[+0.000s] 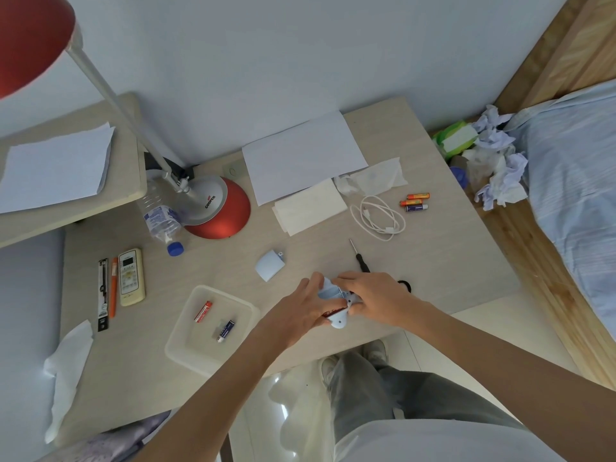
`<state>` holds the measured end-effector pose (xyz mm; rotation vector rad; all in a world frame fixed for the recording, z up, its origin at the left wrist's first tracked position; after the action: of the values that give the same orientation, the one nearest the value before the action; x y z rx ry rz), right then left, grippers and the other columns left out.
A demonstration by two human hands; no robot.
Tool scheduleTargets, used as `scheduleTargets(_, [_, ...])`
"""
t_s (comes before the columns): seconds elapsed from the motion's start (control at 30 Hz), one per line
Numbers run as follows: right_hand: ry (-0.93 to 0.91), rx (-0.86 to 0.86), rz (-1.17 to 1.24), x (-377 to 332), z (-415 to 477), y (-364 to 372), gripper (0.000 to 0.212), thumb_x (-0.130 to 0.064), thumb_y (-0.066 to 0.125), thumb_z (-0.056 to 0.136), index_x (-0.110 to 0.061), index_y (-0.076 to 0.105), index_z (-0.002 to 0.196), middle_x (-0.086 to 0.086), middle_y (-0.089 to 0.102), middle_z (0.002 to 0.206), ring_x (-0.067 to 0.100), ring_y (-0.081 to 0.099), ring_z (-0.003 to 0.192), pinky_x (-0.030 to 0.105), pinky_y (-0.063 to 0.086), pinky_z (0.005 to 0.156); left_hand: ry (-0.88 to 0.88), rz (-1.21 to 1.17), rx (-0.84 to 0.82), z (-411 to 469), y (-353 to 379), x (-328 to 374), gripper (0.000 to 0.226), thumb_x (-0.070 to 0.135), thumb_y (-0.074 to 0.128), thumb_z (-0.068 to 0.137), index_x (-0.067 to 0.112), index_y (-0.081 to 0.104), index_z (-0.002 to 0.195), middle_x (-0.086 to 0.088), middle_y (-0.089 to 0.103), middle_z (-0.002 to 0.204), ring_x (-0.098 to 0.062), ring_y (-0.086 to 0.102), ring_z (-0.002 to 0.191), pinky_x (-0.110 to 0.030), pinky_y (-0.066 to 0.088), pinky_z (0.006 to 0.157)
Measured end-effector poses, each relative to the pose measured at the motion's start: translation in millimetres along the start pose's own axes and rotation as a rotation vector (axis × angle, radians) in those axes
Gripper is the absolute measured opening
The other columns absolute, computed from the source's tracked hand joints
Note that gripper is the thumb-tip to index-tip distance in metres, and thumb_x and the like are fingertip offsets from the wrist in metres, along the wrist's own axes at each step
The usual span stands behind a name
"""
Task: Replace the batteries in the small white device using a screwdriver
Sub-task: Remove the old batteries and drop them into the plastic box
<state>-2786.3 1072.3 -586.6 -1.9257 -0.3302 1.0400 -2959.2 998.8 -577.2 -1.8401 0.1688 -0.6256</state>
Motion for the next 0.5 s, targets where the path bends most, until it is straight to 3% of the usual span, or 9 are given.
scheduleTargets(0.23, [0.011,0.017,0.017,2.4,-2.4,-0.8,0.048,-0.036,0.075,0.094,-0.022,0.061,0.138,-0.005,0.070,0.123,0.018,0.071,0.095,0.037,0.061,0.091,-0.037,-0.028,0.045,-2.6,10.6,-3.8,0.068,0.031,0.075,0.097,0.049,0.036,0.150,-0.007,0.034,0.143,-0.020,0.050,0.113,-0.031,0.063,0.078])
scheduleTargets(0.33, [0.013,0.018,0.016,2.1,-1.9,-0.2,0.051,-0.037,0.075,0.094,-0.024,0.059,0.141,-0.007,0.069,0.124,0.016,0.070,0.095,0.034,0.060,0.091,-0.049,-0.047,0.078,-7.5,15.0,-3.1,0.070,0.032,0.076,0.097,0.047,0.036,0.152,-0.008,0.034,0.150,-0.019,0.051,0.120,-0.028,0.062,0.088])
scheduleTargets(0.5, [0.023,0.010,0.013,2.2,-3.2,2.5,0.061,-0.043,0.075,0.094,-0.026,0.055,0.148,-0.008,0.068,0.132,0.016,0.071,0.103,0.031,0.058,0.095,-0.237,-0.313,0.191,-18.9,16.5,0.3,0.052,0.049,0.061,0.102,0.034,0.050,0.150,-0.001,0.033,0.151,-0.012,0.051,0.129,-0.020,0.057,0.092])
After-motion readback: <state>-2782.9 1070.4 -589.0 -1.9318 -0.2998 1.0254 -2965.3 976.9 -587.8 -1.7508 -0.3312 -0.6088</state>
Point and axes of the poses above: each hand's wrist, its own z-axis towards the middle knuckle, its own y-axis out of the palm, x = y × z, the point moved 4 cm from there along z, towards the middle knuckle
